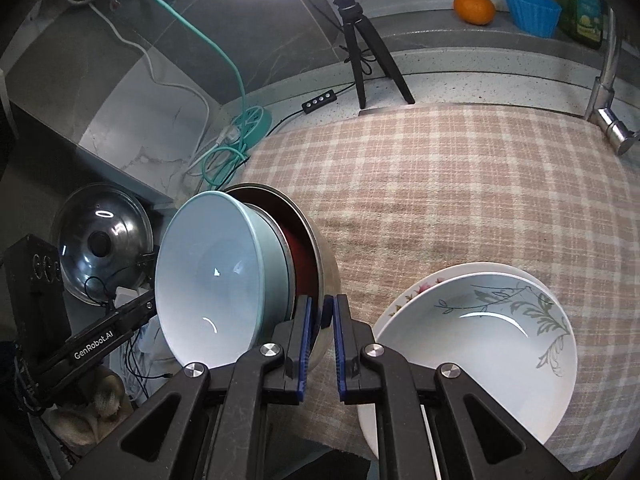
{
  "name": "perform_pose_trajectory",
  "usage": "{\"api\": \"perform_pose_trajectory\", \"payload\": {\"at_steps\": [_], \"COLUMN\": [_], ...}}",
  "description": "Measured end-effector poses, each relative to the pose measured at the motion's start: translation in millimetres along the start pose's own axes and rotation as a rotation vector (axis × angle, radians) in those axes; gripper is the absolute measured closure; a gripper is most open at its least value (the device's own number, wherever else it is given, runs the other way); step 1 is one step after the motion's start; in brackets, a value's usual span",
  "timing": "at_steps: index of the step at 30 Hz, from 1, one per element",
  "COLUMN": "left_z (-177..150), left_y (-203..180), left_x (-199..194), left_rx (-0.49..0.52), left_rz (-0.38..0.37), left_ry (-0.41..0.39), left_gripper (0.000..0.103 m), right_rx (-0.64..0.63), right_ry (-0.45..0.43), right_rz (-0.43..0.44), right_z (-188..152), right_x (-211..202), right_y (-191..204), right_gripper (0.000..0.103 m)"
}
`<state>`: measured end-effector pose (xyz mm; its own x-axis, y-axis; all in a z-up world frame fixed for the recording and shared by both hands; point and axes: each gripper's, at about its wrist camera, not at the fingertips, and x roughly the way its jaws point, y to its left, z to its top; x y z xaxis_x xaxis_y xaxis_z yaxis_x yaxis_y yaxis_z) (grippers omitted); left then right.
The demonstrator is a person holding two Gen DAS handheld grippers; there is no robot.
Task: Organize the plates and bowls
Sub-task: 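Lift the nested bowl stack with both tools over the plate stack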
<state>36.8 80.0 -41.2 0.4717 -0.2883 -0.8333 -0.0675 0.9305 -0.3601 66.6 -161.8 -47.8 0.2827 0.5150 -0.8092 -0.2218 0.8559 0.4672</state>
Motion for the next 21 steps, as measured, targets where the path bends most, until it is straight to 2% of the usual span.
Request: {"api": "perform_pose_trajectory", "payload": {"at_steps": [9, 21], "left_z": [-5, -21], "left_y": [-39, -86], "left_x": [7, 34], "left_rx": [0.07, 0.147], "left_rz": [-0.052, -0.094], "left_ry": [0.023, 0.097], "left_gripper": [0.096, 0.096], "right_rx": [0.054, 0.136], "right_ry": [-0.056, -0.08], "right_rz": [-0.034, -0.089], "right_z": [-9, -28], "right_x": [-38, -65], "right_y": [-28, -76], "right_gripper": [0.093, 0.093]}}
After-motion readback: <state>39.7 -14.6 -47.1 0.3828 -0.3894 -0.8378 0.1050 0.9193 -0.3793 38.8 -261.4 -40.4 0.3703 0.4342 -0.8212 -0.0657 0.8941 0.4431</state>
